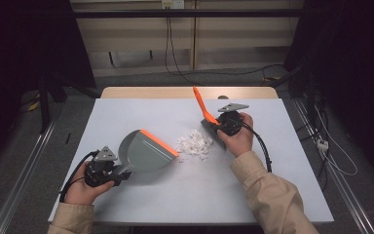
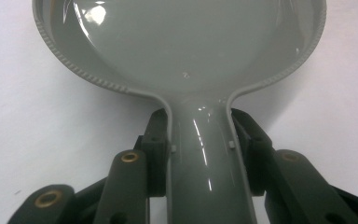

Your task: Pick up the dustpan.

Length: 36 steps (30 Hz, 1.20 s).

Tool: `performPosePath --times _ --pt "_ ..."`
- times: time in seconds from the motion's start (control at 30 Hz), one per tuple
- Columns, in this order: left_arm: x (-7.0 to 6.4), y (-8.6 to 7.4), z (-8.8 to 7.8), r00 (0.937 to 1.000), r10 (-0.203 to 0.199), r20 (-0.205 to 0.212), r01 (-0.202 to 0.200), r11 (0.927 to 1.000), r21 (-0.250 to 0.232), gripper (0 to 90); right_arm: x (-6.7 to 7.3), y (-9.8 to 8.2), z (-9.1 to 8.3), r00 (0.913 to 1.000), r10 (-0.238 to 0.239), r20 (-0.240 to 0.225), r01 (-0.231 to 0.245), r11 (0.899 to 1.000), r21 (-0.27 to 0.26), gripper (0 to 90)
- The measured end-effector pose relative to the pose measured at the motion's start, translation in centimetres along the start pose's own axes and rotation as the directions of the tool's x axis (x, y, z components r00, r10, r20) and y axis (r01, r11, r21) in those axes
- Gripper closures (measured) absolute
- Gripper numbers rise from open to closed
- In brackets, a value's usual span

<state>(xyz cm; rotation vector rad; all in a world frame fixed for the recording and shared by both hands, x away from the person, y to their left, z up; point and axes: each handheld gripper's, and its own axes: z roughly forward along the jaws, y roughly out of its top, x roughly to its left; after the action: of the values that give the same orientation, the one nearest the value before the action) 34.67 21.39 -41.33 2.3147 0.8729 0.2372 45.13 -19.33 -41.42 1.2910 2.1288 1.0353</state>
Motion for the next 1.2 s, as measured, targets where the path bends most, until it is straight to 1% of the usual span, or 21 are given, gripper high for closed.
performPosePath --times 0.03,0.13,0.2,0.23,0.3,0.43,0.47,0.5,0.67,0.7,0.77,0.8,0.83,0.93,0.97,1.0,1.07,1.1,1.13,1.17,1.2 --pt "-0.1 0.1 0.1 0.9999 0.007 0.013 -0.007 1.0 0.002 62.7 -0.1 0.0 0.0 1.0 0.006 -0.002 -0.006 1.0 0.001 71.8" --pt "-0.4 0.1 0.5 0.9991 0.025 0.033 -0.025 0.9996 0.015 62.7 -0.2 0.0 0.0 1.0 0.006 0.003 -0.006 1.0 0.008 71.8" --pt "-0.6 0.1 0.6 0.999 0.026 0.035 -0.027 0.9995 0.016 62.7 -0.2 0.0 0.0 1.0 0.009 0.002 -0.009 1.0 0.01 71.7" --pt "-0.6 0.2 0.6 0.9985 0.036 0.041 -0.037 0.999 0.023 62.7 -0.3 0.0 0.0 1.0 0.009 0.002 -0.009 1.0 0.01 71.8" --pt "-0.7 0.2 0.7 0.9981 0.043 0.043 -0.044 0.9987 0.027 62.7 -0.2 0.0 0.1 0.9999 0.01 0.001 -0.01 1.0 0.016 71.8" --pt "-1.0 0.2 0.9 0.9974 0.043 0.057 -0.045 0.9985 0.033 62.7 -0.2 0.0 0.0 1.0 0.006 0.001 -0.006 1.0 0.013 71.8" --pt "-1.0 0.2 1.0 0.9969 0.047 0.064 -0.049 0.9985 0.026 62.6 -0.2 0.0 0.0 1.0 0.006 -0.002 -0.006 1.0 0.01 71.8" --pt "-1.0 0.2 1.0 0.9961 0.057 0.068 -0.059 0.9978 0.032 62.7 -0.2 0.1 -0.1 1.0 0.006 -0.002 -0.006 1.0 0.009 71.7" --pt "-1.2 0.3 1.2 0.9948 0.065 0.079 -0.069 0.9968 0.041 62.7 -0.4 0.4 -0.6 0.9999 0.004 0.011 -0.004 1.0 0.0 71.7" --pt "-1.2 0.2 1.3 0.9944 0.059 0.088 -0.062 0.9973 0.038 62.7 -0.5 0.5 -0.6 0.9999 0.002 0.013 -0.002 1.0 0.0 71.8" --pt "-1.3 0.3 1.4 0.9935 0.072 0.088 -0.077 0.9959 0.047 62.7 -0.6 0.5 -0.6 0.9998 0.006 0.017 -0.006 1.0 0.0 71.7" --pt "-1.4 0.3 1.5 0.9931 0.065 0.098 -0.07 0.9966 0.043 62.6 -0.7 0.4 -0.5 0.9998 0.006 0.019 -0.006 1.0 0.004 71.8" --pt "-1.4 0.3 1.5 0.9921 0.073 0.102 -0.078 0.9957 0.049 62.7 -0.7 0.4 -0.5 0.9997 0.009 0.023 -0.009 1.0 0.007 71.7" --pt "-1.4 0.3 1.6 0.992 0.07 0.105 -0.076 0.9959 0.05 62.7 -0.7 0.3 -0.3 0.9997 0.004 0.025 -0.005 1.0 0.019 71.8" --pt "-1.4 0.3 1.6 0.9933 0.07 0.091 -0.075 0.9958 0.053 62.7 -0.7 0.3 -0.2 0.9997 0.001 0.025 -0.001 1.0 0.021 71.8" --pt "-1.3 0.2 1.6 0.9921 0.067 0.106 -0.072 0.9962 0.048 62.6 -0.6 0.3 -0.2 0.9998 0.002 0.022 -0.003 1.0 0.023 71.7" --pt "-1.4 0.2 1.7 0.9924 0.063 0.106 -0.068 0.9968 0.044 62.6 -0.5 0.3 -0.1 0.9998 -0.002 0.019 0.002 1.0 0.022 71.7" --pt "-1.3 0.2 1.6 0.9908 0.074 0.113 -0.08 0.9954 0.053 62.7 -0.4 0.2 0.0 0.9998 -0.003 0.02 0.003 1.0 0.024 71.7" --pt "-1.4 0.2 1.6 0.9904 0.076 0.115 -0.083 0.9949 0.057 62.7 -0.3 0.2 0.1 0.9998 -0.003 0.019 0.003 1.0 0.027 71.8" --pt "-1.5 0.2 1.6 0.9923 0.079 0.096 -0.084 0.995 0.053 62.6 -0.3 0.2 0.1 0.9998 -0.006 0.018 0.005 1.0 0.029 71.7" --pt "-1.5 0.2 1.6 0.9918 0.081 0.098 -0.087 0.9948 0.053 62.7 -0.2 0.2 0.2 0.9998 -0.009 0.018 0.009 0.999 0.032 71.8"
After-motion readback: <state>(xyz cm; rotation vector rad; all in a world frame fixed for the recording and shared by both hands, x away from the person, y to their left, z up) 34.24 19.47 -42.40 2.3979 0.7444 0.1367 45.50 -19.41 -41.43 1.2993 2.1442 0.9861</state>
